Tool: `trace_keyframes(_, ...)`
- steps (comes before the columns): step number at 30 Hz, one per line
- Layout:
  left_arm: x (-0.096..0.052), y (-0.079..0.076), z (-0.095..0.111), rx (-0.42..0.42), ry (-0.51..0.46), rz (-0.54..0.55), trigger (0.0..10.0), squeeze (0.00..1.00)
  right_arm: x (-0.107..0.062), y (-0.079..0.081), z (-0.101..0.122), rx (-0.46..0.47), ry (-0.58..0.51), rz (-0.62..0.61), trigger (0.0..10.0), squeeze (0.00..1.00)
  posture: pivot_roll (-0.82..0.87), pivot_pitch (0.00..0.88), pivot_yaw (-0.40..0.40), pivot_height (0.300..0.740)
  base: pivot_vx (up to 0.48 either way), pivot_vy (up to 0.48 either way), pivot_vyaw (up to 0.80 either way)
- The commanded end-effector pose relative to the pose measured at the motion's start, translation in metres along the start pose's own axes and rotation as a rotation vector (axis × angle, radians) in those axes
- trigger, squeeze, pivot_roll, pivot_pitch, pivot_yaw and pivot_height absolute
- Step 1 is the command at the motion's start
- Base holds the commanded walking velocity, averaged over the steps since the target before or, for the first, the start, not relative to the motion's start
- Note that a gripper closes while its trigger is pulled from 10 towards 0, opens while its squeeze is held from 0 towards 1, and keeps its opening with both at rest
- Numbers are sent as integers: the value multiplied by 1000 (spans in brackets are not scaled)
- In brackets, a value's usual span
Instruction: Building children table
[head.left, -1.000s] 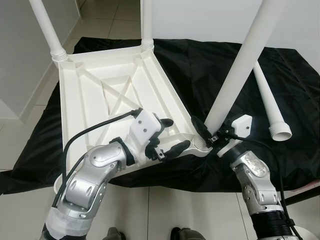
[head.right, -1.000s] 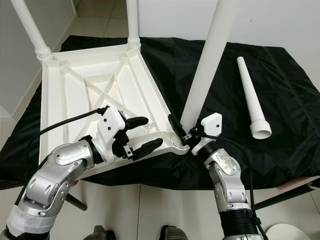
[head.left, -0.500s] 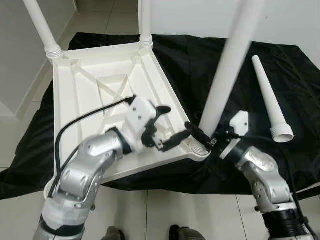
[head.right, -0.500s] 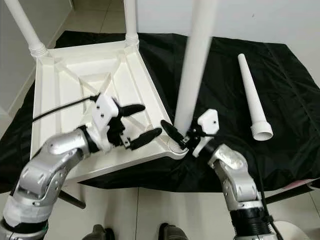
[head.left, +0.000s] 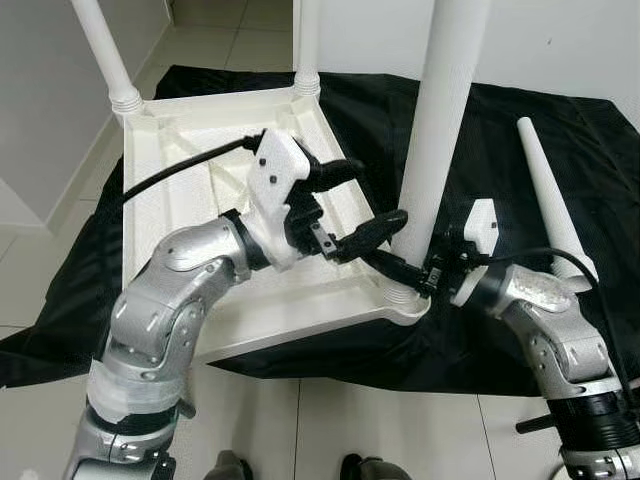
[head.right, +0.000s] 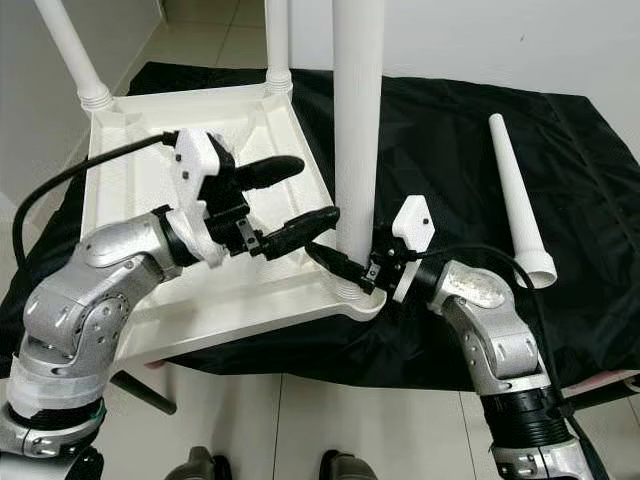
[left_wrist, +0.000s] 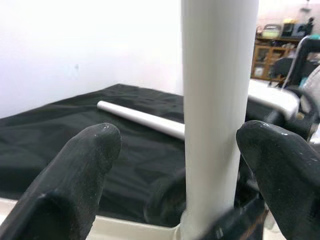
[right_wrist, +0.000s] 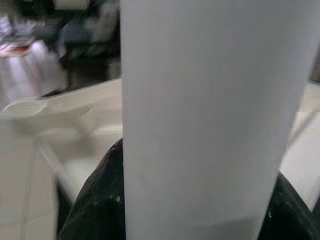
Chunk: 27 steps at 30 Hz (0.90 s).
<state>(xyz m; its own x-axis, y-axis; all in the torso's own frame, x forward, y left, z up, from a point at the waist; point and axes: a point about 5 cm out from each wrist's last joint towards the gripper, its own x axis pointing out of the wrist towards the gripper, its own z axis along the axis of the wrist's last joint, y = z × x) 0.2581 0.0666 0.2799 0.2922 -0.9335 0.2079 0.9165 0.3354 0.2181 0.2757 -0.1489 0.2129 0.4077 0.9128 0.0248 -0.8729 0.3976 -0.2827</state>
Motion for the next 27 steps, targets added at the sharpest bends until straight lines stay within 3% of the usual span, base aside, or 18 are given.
trace_keyframes(1, 1, -3, 8, -4, -27, -61, 10000, 0, 3, 3, 4, -6, 2, 62, 10000, 0, -42, 97, -4, 740, 0, 0, 0)
trace_keyframes(13, 3, -9, 20, -42, -48, -169, 10000, 0, 7, 6, 5, 34, 11, 162, 10000, 0, -39, 77, 5, 740, 0, 0, 0)
trace_keyframes(15, 4, -8, 19, -76, -39, -166, 10000, 0, 9, 8, 4, 44, 20, 188, 10000, 0, -40, 73, 8, 740, 0, 0, 0)
trace_keyframes(27, 5, -8, 25, -77, -44, -158, 10000, 0, 20, 13, 1, 0, 69, 248, 10000, 0, -31, 72, 3, 740, 0, 0, 0)
